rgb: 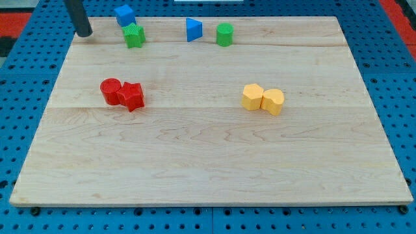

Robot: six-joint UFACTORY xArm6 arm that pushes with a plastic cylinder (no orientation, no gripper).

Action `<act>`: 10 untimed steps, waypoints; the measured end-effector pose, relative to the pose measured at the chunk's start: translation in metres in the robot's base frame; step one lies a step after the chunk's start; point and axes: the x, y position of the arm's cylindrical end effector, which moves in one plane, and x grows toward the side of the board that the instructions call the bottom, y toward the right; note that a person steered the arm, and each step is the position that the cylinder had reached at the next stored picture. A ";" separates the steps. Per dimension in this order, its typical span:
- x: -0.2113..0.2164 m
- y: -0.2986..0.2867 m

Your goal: Place the green star below to the blue triangle

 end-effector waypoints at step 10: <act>0.062 0.179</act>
